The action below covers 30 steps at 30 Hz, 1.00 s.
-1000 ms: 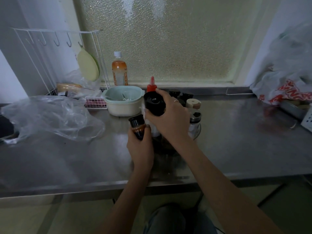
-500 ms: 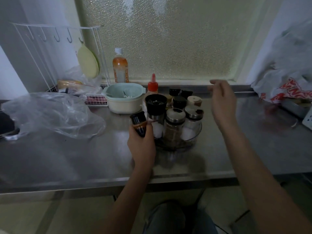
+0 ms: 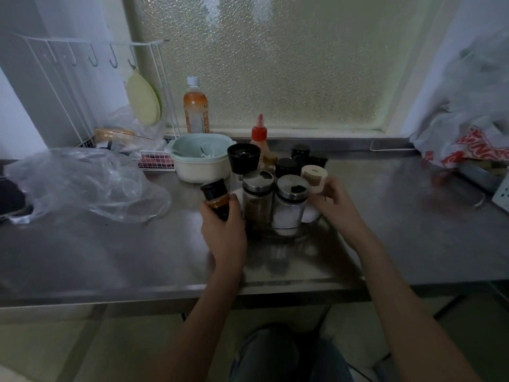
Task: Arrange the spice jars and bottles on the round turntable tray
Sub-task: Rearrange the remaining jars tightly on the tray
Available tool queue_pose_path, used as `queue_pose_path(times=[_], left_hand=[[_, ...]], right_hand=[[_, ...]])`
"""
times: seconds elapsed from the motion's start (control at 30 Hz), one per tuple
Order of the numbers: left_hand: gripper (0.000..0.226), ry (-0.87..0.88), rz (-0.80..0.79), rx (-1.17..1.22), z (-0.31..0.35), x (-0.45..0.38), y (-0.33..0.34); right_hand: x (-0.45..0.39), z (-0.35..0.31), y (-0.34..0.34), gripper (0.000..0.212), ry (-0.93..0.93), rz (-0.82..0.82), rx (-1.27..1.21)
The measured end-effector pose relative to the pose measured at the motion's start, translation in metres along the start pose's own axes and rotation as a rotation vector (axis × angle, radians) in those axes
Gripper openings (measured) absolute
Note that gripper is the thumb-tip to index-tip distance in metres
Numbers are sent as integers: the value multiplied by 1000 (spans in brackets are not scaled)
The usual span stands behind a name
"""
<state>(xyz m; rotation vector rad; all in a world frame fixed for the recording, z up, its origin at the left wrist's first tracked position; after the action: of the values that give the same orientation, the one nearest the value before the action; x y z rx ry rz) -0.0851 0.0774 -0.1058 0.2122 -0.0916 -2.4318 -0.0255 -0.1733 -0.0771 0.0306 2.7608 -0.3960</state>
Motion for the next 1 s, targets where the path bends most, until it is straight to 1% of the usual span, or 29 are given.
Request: queue_pose_path(times=[0.1, 0.2, 0.33, 0.43, 0.5, 0.57, 0.7, 0.8, 0.9, 0.97, 1.0], left_hand=[[10, 3, 0, 19, 0, 0, -1], [9, 30, -45, -25, -1, 0, 4], [19, -6, -77, -16, -6, -1, 8], [13, -10, -18, 16, -3, 0, 2], [10, 42, 53, 48, 4, 2, -5], [11, 96, 83, 71, 11, 4, -9], [13, 119, 19, 87, 15, 7, -3], [13, 212, -13, 72, 22, 11, 0], [15, 283, -15, 27, 28, 14, 1], [15, 331, -3, -8, 32, 14, 1], [19, 353, 6, -39, 34, 14, 2]], right_hand=[[15, -3, 9, 27, -41, 45, -45], [30, -6, 18, 34, -76, 52, -10], [41, -10, 31, 34, -111, 56, 137], [46, -14, 36, 38, -126, 79, 261], [49, -19, 37, 38, -152, 89, 336], [55, -24, 41, 36, -179, 95, 422], [67, -32, 57, 26, -200, 128, 632], [74, -35, 76, 18, -181, 60, 718], [82, -37, 88, 16, -145, 18, 692], [86, -41, 94, 22, -148, 27, 656], [87, -42, 96, 25, -142, 33, 650]])
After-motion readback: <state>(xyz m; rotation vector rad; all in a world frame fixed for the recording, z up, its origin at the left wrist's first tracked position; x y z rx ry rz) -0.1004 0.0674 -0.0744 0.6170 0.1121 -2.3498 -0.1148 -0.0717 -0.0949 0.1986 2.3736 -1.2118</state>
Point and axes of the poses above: each hand's wrist, its own x-axis away from the middle knuckle, its own y-axis out of the palm, z = x × y, the point moved 8 cm from there along -x, towards the middle knuckle, and after that the axes turned 4 degrees about -y, right-handed, at the moved point
